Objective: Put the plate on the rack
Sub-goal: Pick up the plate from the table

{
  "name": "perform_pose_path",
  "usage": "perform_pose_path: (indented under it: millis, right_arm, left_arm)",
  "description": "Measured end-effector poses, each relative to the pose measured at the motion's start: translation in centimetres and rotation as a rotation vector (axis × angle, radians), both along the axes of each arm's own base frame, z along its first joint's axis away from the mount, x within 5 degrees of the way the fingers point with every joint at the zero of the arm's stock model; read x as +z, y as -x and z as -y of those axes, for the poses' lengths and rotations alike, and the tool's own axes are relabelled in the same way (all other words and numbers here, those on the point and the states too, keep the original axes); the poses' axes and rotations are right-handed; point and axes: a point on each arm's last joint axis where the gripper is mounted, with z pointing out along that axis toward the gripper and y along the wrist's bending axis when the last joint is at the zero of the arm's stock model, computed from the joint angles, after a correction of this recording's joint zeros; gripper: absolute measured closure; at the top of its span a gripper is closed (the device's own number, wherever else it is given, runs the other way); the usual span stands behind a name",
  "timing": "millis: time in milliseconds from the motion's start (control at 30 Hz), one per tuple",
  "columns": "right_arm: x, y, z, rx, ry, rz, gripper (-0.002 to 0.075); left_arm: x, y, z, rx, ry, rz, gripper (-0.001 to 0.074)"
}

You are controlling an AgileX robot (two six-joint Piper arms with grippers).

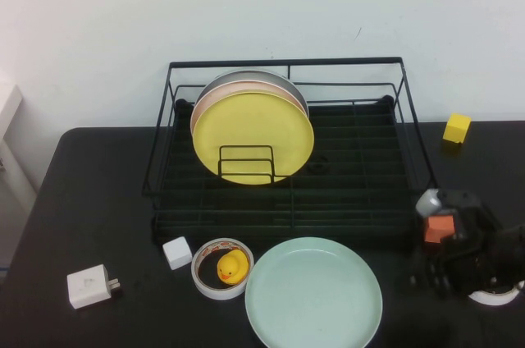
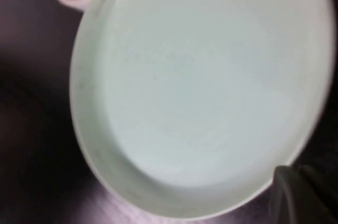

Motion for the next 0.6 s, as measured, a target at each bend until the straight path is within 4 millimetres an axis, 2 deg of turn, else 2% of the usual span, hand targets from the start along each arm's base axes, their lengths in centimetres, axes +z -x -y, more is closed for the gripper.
perform_pose_path:
  millis: [100, 233, 433, 600]
  right_arm:
    - [1.1, -0.2, -0.1, -0.016, 0.014, 0.039, 0.0727]
    - [0.9, 0.0, -1.2, 0.027, 0.085, 0.079, 0.0727]
    - [0.3, 1.0, -4.3, 0.133, 0.238, 0.161, 0.0727]
    - [0.5, 1.4, -6.0, 0.189, 0.240, 0.200, 0.0727]
  left_arm:
    - [0.0, 0.0, 0.0, 0.001, -0.010, 0.005, 0.0729]
    - [0.0, 0.0, 0.0, 0.002, -0.015, 0.006, 0.0729]
    - [0.0, 0.0, 0.0, 0.001, -0.022, 0.010, 0.0729]
    - [0.0, 0.0, 0.0, 0.000, -0.030, 0.011, 0.0729]
